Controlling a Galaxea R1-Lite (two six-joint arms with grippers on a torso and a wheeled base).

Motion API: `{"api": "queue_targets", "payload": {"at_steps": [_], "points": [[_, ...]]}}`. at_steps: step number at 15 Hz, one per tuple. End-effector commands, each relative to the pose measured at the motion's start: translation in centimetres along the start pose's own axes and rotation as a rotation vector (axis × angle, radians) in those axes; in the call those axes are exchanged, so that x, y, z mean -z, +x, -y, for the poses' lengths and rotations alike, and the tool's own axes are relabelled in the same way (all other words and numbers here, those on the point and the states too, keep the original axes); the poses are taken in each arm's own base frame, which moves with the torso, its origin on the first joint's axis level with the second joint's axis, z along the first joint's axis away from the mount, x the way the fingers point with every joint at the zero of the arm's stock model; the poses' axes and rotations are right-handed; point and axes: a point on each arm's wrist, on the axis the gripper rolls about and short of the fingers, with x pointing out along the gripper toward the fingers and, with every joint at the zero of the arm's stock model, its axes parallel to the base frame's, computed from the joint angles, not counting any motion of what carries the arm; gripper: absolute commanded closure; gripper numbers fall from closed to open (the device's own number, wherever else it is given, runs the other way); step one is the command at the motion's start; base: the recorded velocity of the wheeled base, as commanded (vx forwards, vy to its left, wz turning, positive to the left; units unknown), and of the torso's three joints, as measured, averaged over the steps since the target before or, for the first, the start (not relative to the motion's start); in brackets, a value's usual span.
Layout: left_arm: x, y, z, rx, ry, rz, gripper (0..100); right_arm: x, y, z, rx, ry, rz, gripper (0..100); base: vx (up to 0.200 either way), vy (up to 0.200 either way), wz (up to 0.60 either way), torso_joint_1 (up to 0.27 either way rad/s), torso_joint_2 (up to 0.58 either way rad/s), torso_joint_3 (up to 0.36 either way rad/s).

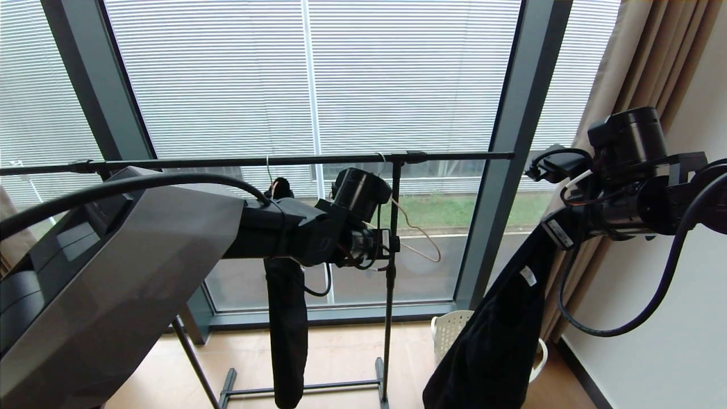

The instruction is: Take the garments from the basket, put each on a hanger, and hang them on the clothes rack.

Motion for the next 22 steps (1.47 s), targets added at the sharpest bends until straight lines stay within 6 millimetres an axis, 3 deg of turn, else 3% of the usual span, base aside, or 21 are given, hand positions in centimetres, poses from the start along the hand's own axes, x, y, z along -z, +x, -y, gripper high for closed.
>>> {"api": "queue_targets", "payload": {"at_steps": [1,3,10,22], "points": [[0.0,0.0,0.0,-0.001,-0.001,0.000,0,0.0,0.1,-0.1,-0.002,-0.003,-0.004,100,0.000,-0.200,0.00,-0.007,0.00,0.002],[0.2,0.3,-0.1,-0.004,0.000,-0.007,0,0.1,0.1,-0.2,-0.003,-0.003,-0.007,100,0.000,-0.200,0.00,0.007,0.01,-0.002],[0.4,1.2,0.1,0.003,-0.005,0.018,0,0.1,0.1,-0.1,-0.003,-0.003,-0.005,100,0.086,0.000,0.00,-0.002,0.00,0.002],[0.0,6.3,0.9,-0.004,-0.040,0.104,0,0.1,0.1,-0.2,-0.004,-0.005,-0.004,100,0.000,0.000,0.00,0.000,0.00,0.000]]}}
